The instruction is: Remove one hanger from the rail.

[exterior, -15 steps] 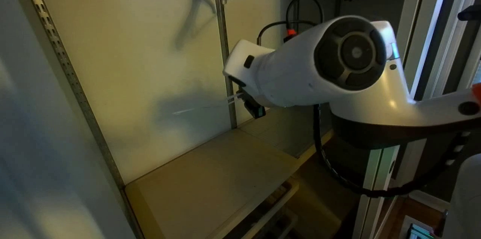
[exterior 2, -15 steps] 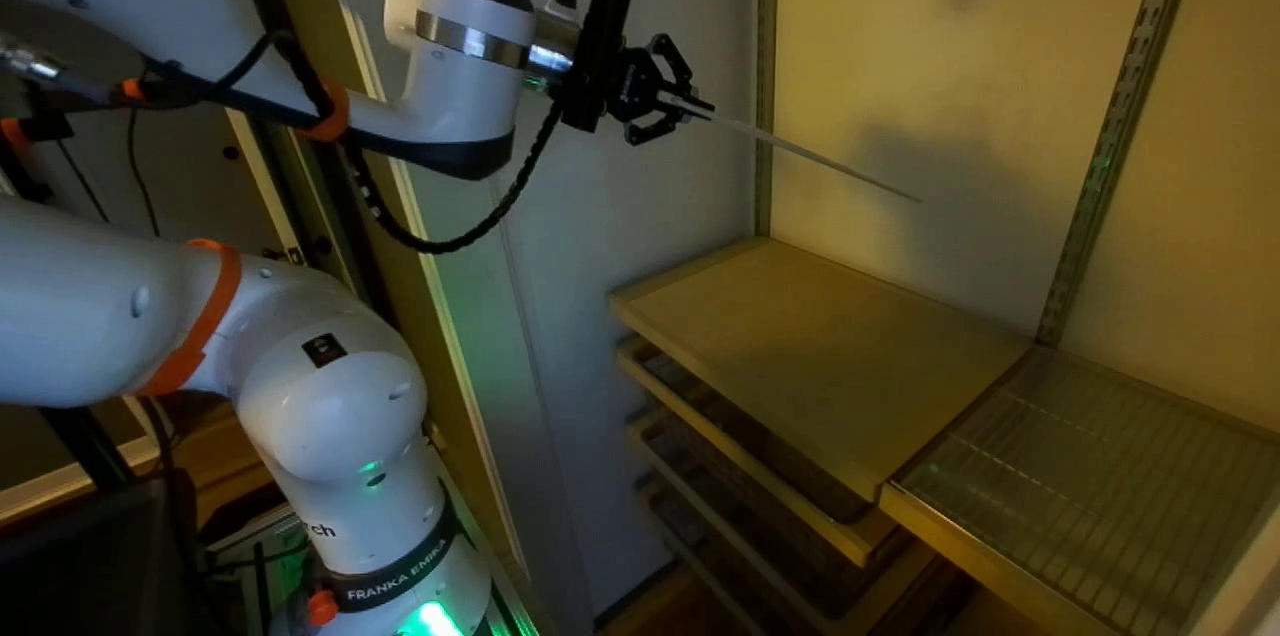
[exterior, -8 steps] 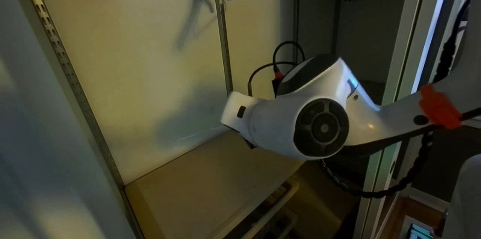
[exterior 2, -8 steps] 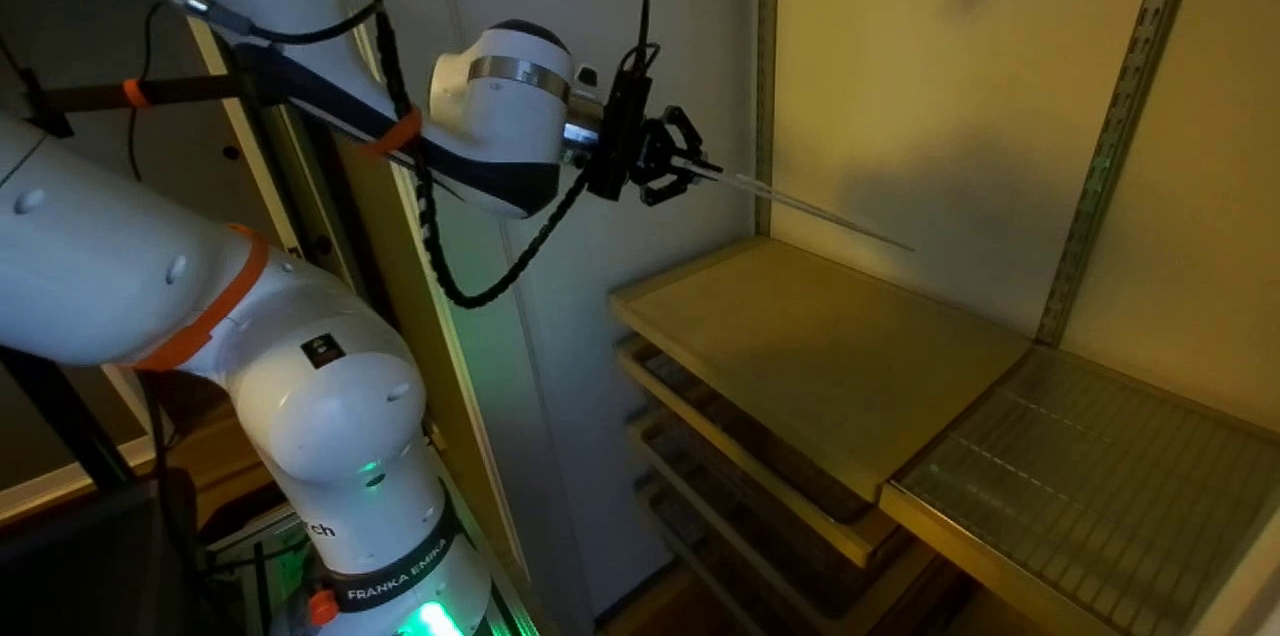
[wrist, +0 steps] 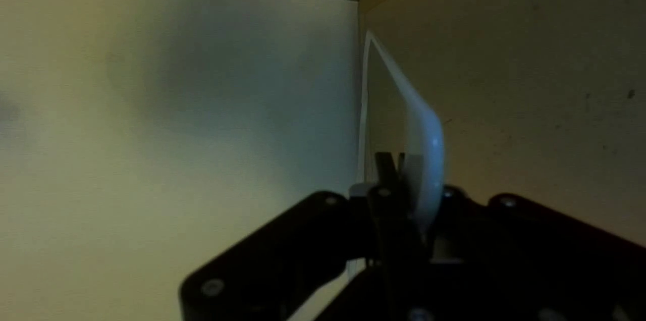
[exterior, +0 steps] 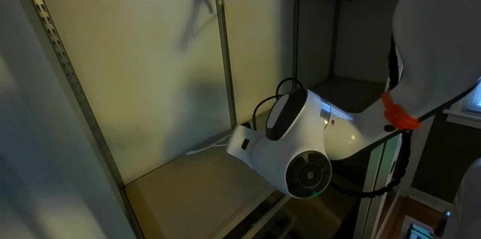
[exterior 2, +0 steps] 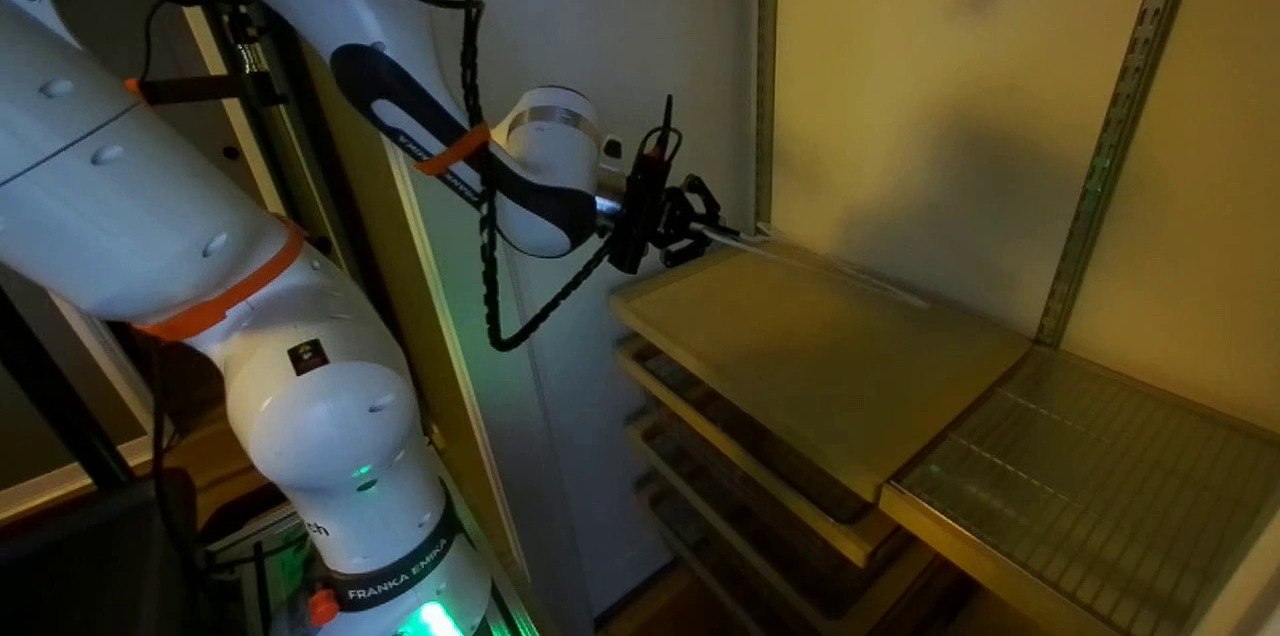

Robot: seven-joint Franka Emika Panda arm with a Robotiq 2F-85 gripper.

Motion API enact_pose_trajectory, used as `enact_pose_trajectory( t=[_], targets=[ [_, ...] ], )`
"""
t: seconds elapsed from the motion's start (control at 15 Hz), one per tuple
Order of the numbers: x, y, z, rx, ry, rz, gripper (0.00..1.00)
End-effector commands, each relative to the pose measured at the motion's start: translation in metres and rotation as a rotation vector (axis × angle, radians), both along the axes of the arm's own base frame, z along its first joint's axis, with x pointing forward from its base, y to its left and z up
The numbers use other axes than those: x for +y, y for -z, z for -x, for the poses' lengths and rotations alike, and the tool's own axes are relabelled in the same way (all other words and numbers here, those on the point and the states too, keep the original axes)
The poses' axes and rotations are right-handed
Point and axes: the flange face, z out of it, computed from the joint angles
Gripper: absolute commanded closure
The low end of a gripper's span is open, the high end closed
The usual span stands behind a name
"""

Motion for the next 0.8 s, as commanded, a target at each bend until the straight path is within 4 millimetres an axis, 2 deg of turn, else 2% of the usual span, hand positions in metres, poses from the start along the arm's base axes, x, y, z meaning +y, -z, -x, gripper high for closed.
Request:
enact_pose_trajectory(
  t=[0.0,0.2,0.27,0.33,0.53,0.73],
  targets=[
    [-0.014,0.034,-0.005,-0.021,0.028,0.003,0.98],
    [-0.024,0.054,-0.008,-0.027,0.051,0.005,0.98],
    [-0.027,0.059,-0.008,-0.024,0.063,-0.001,0.68],
    [-0.028,0.064,-0.009,-0.022,0.07,-0.006,0.66],
    [-0.031,0.071,-0.007,-0.002,0.096,-0.067,0.44],
    [-0.034,0.06,-0.003,0.026,0.097,-0.16,0.22]
  ],
)
